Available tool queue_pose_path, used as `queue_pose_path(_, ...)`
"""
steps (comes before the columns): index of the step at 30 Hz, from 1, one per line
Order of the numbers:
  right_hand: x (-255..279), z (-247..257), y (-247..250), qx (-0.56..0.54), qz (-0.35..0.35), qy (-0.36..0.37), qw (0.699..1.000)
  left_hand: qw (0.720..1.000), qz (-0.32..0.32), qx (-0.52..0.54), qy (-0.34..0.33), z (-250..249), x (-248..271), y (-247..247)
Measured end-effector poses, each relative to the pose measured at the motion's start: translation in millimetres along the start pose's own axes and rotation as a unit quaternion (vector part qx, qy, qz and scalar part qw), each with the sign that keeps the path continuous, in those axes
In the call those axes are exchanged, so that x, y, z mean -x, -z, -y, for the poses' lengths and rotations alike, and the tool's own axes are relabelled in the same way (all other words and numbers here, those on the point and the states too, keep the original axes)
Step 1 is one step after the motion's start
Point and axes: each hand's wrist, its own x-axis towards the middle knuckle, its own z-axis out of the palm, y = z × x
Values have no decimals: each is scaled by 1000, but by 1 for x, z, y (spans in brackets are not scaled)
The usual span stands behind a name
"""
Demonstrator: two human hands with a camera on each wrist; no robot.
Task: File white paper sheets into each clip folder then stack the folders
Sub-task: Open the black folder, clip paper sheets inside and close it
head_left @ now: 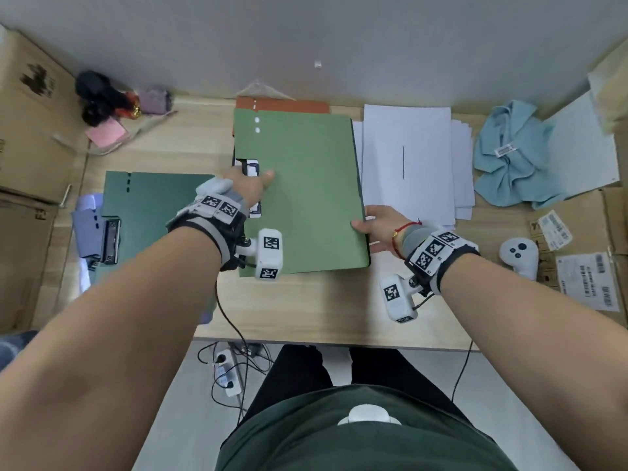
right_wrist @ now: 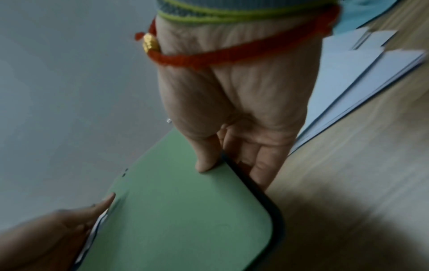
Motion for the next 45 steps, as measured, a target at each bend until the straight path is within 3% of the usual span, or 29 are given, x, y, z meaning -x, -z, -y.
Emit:
queue_pose_path(6,-31,49,-24,-85,-44,14,995,985,31,-171,-2,-47,23,66)
queue_pose_path(11,-64,70,-36,-29,-69,7,997,957,102,-268,37,-31,5,75)
queue_pose_path(15,-82,81,-49,-47,-65,-15,997,932,114,-342,38,-15,-12,68)
queue_pose_path(22,-109,88,-56,129,-136,-8,982,933,149,-327,27,-19,-22,54)
queue_pose_path(28,-128,92,-64,251,-139,-27,958,944,138,-297,33,-13,-43,44)
queue_pose_path(45,-138,106,-67,349,-109,-54,929,941,154,-299,32,-12,-60,40)
